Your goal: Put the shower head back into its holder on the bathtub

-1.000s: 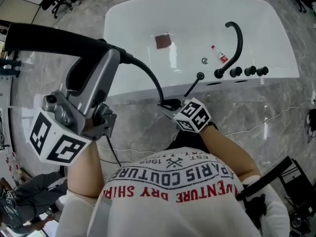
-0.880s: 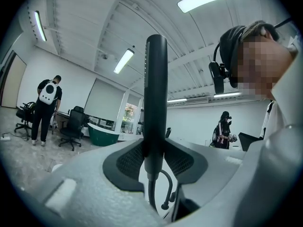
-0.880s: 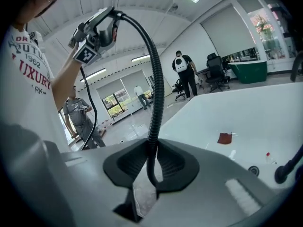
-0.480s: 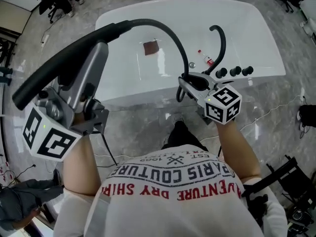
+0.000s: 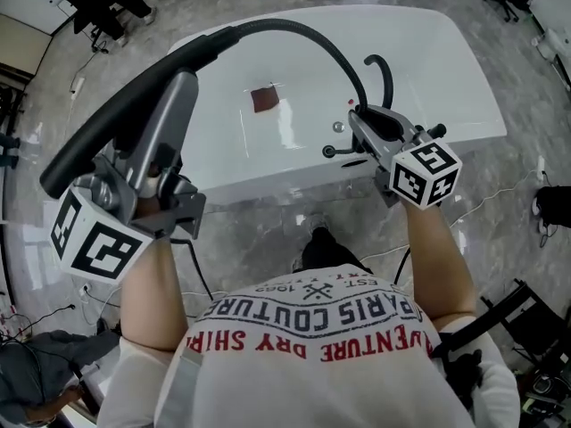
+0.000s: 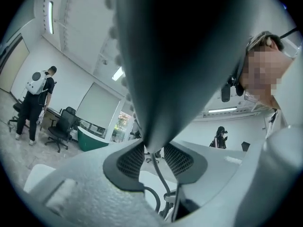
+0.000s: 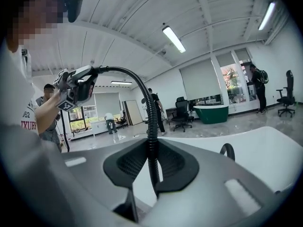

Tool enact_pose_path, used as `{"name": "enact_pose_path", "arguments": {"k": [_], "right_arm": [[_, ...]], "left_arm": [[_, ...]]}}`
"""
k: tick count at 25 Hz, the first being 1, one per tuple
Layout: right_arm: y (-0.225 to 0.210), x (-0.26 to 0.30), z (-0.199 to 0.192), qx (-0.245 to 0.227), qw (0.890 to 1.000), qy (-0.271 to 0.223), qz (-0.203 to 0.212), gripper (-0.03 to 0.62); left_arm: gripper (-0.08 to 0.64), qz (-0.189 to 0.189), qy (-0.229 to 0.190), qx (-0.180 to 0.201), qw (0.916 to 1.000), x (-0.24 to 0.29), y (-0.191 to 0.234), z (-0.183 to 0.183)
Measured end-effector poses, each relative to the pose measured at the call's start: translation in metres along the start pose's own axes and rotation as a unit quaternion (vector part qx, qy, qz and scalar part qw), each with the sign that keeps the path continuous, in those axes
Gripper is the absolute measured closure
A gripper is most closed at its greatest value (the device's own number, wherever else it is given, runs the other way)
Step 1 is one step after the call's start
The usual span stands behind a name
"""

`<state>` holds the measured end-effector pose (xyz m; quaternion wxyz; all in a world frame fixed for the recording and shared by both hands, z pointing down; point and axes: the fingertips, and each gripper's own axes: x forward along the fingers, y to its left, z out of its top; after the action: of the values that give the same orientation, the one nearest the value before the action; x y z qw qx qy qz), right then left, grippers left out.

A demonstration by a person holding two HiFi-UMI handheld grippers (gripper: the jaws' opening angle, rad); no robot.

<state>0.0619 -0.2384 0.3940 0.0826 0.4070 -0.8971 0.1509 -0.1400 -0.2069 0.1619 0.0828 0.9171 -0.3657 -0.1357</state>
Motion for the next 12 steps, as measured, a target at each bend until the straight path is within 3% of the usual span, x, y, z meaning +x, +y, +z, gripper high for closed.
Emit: {"name": "enact_pose_path", "arguments": {"k": [5, 12], "right_arm": [[-0.008, 0.003, 0.032, -0.011, 1.000, -0.006, 0.006, 0.526], [-0.013, 0.008, 0.048, -0.022, 1.000, -0.007, 0.018, 0.526]], "left_arm": [[0.426, 0.009, -0.010, 0.012, 0.9998, 0.021, 0.000, 0.024], [0.426, 0.013, -0.026, 0.018, 0.9994, 0.044, -0.009, 0.040]]}}
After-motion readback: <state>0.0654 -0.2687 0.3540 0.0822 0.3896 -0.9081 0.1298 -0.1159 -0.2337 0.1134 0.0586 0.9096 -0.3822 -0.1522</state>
